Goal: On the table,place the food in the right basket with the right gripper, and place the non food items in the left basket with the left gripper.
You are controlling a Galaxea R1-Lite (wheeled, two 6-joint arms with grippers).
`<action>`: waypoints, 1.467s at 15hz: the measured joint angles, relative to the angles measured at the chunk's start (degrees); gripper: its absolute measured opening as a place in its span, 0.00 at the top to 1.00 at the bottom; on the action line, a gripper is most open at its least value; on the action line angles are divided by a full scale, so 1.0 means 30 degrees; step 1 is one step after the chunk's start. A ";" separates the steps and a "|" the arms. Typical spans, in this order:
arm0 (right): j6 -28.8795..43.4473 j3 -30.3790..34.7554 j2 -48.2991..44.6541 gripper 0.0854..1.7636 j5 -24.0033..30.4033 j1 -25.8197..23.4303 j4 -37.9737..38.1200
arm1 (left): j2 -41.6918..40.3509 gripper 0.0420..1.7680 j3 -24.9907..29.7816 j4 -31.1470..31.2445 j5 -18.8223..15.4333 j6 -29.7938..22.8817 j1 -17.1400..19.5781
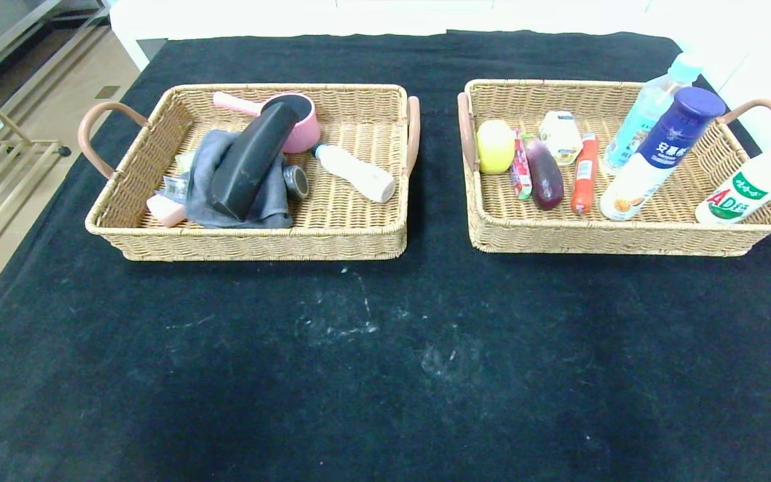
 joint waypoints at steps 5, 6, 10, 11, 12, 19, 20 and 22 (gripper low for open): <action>-0.0024 0.1398 -0.1959 0.04 -0.0158 0.0073 -0.0089 | -0.2121 0.03 0.1666 -0.0268 -0.0118 0.0020 0.0475; -0.0028 0.1646 -0.2296 0.04 -0.0256 0.0098 -0.0134 | -0.2645 0.03 0.2097 -0.0305 -0.0130 0.0020 0.0504; -0.0053 0.3271 -0.2796 0.04 -0.0394 0.0138 -0.1963 | -0.4486 0.03 0.3889 -0.0910 -0.0073 -0.0069 0.0585; -0.0053 0.3986 -0.2820 0.04 -0.0398 0.0138 -0.2918 | -0.4730 0.03 0.4539 -0.1451 -0.0037 -0.0211 0.0589; -0.0065 0.5014 -0.2844 0.04 -0.0394 0.0138 -0.4031 | -0.4880 0.03 0.5283 -0.2170 -0.0028 -0.0337 0.0589; -0.0248 0.9980 -0.2844 0.04 0.0126 0.0199 -0.7965 | -0.5153 0.03 1.1065 -0.8420 -0.0183 -0.0236 0.0589; -0.0240 1.0549 -0.2844 0.04 0.0374 0.0199 -0.8647 | -0.5161 0.03 1.1447 -0.8468 -0.0183 -0.0211 0.0597; -0.0228 1.1768 -0.2844 0.04 0.0557 0.0199 -0.9643 | -0.5161 0.03 1.2048 -0.8485 -0.0297 -0.0219 0.0597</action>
